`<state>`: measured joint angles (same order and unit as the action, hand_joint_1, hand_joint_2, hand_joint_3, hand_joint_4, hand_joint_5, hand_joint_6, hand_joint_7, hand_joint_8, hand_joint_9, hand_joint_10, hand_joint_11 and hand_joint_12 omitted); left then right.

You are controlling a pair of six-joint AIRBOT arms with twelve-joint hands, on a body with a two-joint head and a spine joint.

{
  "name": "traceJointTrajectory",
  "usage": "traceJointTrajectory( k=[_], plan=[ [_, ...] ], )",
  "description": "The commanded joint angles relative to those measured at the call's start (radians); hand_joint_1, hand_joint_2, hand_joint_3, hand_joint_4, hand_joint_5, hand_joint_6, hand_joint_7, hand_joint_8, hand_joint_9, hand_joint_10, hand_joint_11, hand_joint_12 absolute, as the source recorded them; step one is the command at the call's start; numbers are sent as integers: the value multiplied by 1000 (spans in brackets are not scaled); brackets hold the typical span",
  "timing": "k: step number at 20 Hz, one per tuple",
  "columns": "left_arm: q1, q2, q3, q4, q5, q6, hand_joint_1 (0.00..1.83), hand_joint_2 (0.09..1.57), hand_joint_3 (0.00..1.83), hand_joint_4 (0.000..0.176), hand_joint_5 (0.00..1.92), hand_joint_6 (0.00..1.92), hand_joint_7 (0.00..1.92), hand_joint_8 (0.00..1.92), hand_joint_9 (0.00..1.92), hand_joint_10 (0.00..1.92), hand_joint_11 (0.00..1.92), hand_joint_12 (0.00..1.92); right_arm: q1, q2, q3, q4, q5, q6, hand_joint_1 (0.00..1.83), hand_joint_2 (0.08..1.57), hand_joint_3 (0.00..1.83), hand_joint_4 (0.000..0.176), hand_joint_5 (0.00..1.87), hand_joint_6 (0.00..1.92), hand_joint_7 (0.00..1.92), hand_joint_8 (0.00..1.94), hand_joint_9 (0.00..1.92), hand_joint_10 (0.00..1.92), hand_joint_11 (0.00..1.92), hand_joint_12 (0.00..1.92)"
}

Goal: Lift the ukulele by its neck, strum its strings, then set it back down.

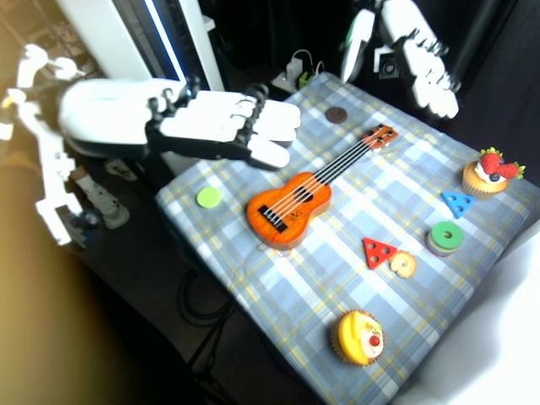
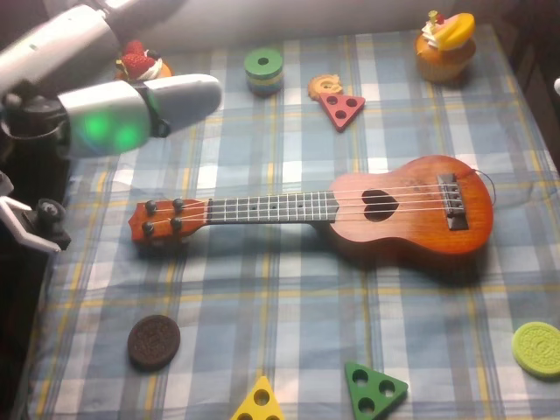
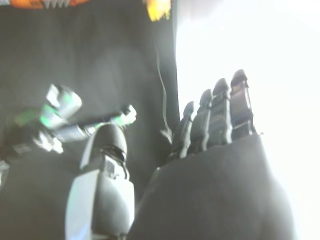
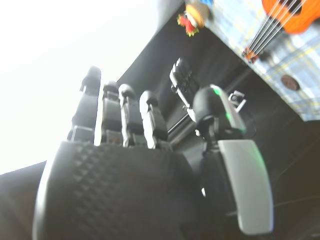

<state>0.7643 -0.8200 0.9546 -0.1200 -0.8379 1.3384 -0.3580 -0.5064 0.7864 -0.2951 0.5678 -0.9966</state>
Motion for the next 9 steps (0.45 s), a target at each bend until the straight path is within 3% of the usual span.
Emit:
traceJointTrajectory(
  k=[1, 2, 3, 4, 5, 6, 7, 8, 9],
  plan=[
    [1, 3, 15, 1, -186, -71, 684, 1253, 14, 53, 0, 0, 0, 0, 0, 0, 0, 0, -1, 7, -2, 57, 165, -28, 443, 1311, 0, 12, 0, 0, 0, 0, 0, 0, 0, 452],
    [14, 3, 37, 9, -238, -174, 526, 1250, 11, 100, 0, 0, 0, 0, 0, 0, 0, 0, -32, 6, -3, 92, 204, -44, 470, 1307, 0, 11, 0, 0, 0, 0, 0, 0, 0, 352],
    [24, 3, 51, 11, -275, -235, 546, 1253, 9, 90, 0, 0, 0, 0, 0, 0, 0, 0, -58, 5, -3, 118, 240, -49, 482, 1310, 0, 15, 0, 0, 0, 0, 0, 0, 0, 259],
    [34, 3, 56, 11, -314, -272, 493, 1251, 7, 105, 0, 0, 0, 0, 0, 0, 0, 0, -83, 3, -3, 139, 269, -54, 552, 1304, 0, 26, 0, 0, 0, 0, 0, 0, 0, 228],
    [45, 7, 56, 7, -358, -292, 462, 1258, 9, 81, 0, 0, 0, 0, 0, 0, 25, 12, -118, 0, -4, 175, 318, -66, 582, 1286, 0, 31, 0, 0, 0, 0, 0, 0, 0, 222],
    [61, 14, 51, -1, -400, -302, 477, 1287, 0, 70, 0, 0, 0, 0, 0, 0, 4, 291, -161, -6, -4, 214, 375, -79, 526, 1271, 0, 24, 0, 0, 0, 0, 0, 0, 0, 335],
    [84, 23, 43, -16, -465, -312, 434, 1285, 0, 81, 0, 0, 0, 0, 15, 5, 0, 496, -233, -17, -4, 265, 465, -86, 485, 1236, 0, 43, 0, 0, 0, 0, 0, 0, 0, 302],
    [101, 26, 40, -25, -505, -324, 410, 1304, 0, 90, 0, 0, 0, 0, 16, 5, 0, 490, -277, -22, -5, 294, 521, -87, 478, 1218, 0, 44, 0, 0, 0, 0, 0, 0, 0, 245],
    [122, 28, 39, -37, -560, -346, 392, 1309, 0, 106, 0, 0, 0, 0, 2, 0, 0, 307, -334, -27, -8, 333, 602, -87, 553, 1211, 0, 48, 0, 0, 0, 0, 0, 0, 0, 90]
  ],
)
